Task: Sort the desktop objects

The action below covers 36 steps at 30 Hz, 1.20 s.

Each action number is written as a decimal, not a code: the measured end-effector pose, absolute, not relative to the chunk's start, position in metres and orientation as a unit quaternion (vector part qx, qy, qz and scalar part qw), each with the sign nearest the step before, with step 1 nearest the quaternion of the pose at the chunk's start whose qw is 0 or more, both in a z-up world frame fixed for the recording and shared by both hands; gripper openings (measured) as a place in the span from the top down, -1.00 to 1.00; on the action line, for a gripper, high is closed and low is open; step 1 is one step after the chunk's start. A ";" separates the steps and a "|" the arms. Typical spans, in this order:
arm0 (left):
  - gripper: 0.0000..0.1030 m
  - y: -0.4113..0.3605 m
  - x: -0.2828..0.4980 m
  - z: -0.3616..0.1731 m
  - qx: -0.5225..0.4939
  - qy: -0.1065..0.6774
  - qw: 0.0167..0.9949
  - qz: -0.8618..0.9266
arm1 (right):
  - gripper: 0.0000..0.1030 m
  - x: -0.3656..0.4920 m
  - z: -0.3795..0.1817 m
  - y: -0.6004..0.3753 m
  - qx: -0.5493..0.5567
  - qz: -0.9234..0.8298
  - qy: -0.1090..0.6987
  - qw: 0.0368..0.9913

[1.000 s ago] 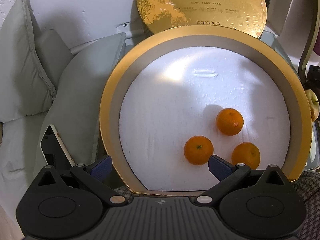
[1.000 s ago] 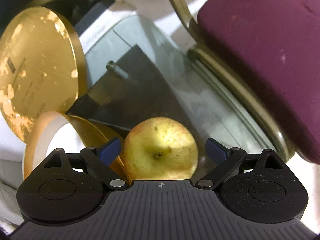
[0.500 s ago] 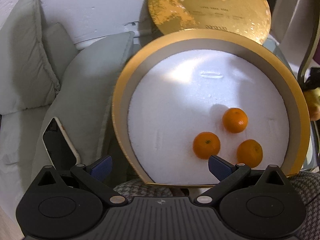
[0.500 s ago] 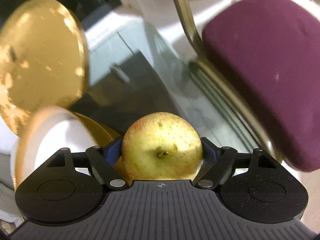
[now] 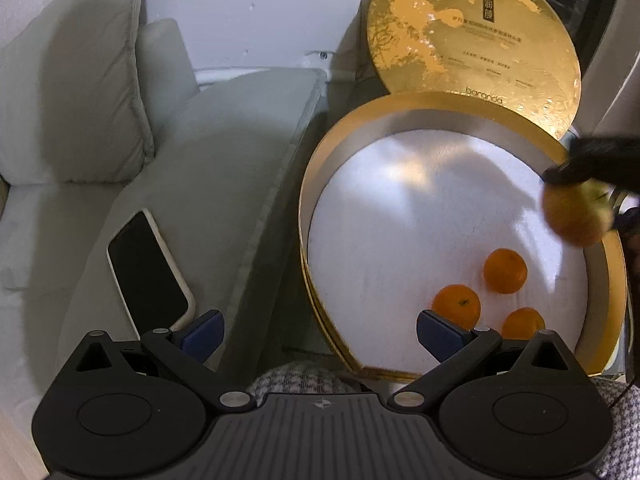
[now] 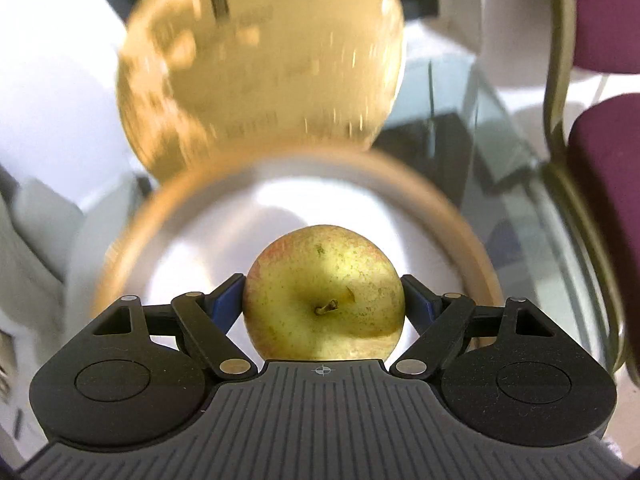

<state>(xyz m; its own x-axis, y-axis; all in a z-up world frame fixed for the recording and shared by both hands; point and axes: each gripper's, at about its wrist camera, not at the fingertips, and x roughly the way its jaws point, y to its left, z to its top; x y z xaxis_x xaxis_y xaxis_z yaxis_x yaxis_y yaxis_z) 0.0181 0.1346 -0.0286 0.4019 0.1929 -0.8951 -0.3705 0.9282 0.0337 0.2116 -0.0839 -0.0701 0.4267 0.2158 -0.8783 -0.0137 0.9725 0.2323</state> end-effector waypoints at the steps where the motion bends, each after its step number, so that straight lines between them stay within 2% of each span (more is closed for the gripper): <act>1: -0.99 0.135 0.018 -0.030 -0.087 0.522 0.832 0.168 | -0.60 0.212 -0.079 -0.080 0.084 0.063 0.536 0.837; 7: -0.99 0.137 0.018 -0.039 -0.086 0.534 0.825 0.166 | -0.62 0.215 -0.103 -0.083 0.078 0.061 0.543 0.834; 14: -0.99 0.131 0.014 -0.036 -0.077 0.532 0.828 0.162 | -0.80 0.206 -0.064 -0.094 0.088 0.074 0.510 0.852; 21: -0.99 0.115 -0.006 -0.027 -0.064 0.530 0.831 0.156 | -0.84 0.133 -0.021 -0.120 0.101 0.101 0.497 0.856; 30: -0.99 0.080 -0.040 -0.025 -0.028 0.543 0.829 0.131 | -0.84 0.020 -0.026 -0.148 0.105 0.125 0.543 0.824; 36: -0.99 0.060 -0.053 -0.010 -0.003 0.528 0.841 0.120 | -0.84 -0.003 -0.015 -0.166 0.129 0.123 0.521 0.834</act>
<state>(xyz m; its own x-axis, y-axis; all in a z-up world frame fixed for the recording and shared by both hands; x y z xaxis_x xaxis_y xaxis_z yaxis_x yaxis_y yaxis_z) -0.0534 0.0601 -0.0100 0.4142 0.1982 -0.8884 -0.2046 0.9713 0.1214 -0.0032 -0.1665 -0.0150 0.4258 0.3401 -0.8385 -0.0715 0.9364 0.3435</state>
